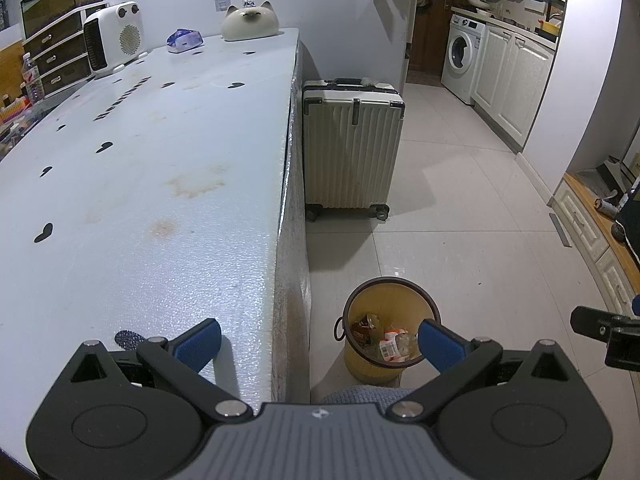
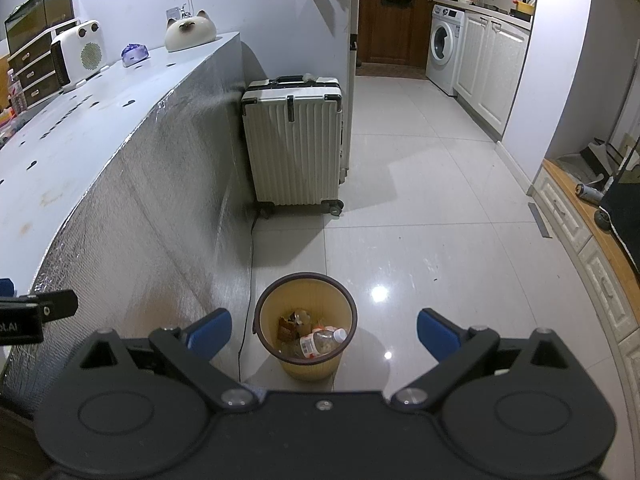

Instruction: Collect trash

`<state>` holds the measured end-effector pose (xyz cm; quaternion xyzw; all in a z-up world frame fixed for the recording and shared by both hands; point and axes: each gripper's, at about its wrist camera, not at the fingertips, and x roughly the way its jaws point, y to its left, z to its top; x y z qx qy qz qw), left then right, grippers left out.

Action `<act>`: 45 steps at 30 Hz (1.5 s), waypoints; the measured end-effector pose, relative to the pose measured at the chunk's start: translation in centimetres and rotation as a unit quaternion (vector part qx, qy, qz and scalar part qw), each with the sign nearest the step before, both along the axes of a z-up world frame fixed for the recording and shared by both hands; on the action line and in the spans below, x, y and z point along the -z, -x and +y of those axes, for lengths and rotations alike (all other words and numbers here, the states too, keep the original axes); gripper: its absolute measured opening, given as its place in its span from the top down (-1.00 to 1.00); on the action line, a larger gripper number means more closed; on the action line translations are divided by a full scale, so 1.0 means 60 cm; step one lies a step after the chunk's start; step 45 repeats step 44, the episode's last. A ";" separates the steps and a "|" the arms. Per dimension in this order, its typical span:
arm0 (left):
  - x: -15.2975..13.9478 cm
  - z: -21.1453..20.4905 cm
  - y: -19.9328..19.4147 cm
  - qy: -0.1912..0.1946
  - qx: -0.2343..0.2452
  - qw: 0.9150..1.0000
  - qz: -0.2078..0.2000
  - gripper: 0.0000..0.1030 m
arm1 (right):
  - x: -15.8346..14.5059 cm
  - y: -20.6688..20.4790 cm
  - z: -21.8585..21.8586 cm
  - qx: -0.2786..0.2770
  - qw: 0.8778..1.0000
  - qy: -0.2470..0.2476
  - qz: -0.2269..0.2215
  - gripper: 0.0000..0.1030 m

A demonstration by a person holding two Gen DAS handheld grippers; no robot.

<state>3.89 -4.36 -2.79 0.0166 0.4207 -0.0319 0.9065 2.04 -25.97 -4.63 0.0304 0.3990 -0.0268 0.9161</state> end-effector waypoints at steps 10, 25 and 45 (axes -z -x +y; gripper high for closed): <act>0.001 0.001 0.000 0.001 0.000 1.000 0.000 -1.00 | 0.005 0.004 0.001 0.000 1.000 -0.001 0.001 -0.94; 0.001 0.001 0.002 0.001 0.000 1.000 0.000 -1.00 | 0.007 0.003 0.000 0.000 1.000 -0.002 0.002 -0.94; 0.002 0.001 0.002 0.000 0.000 1.000 0.000 -1.00 | 0.011 0.004 0.000 0.001 1.000 -0.003 0.005 -0.94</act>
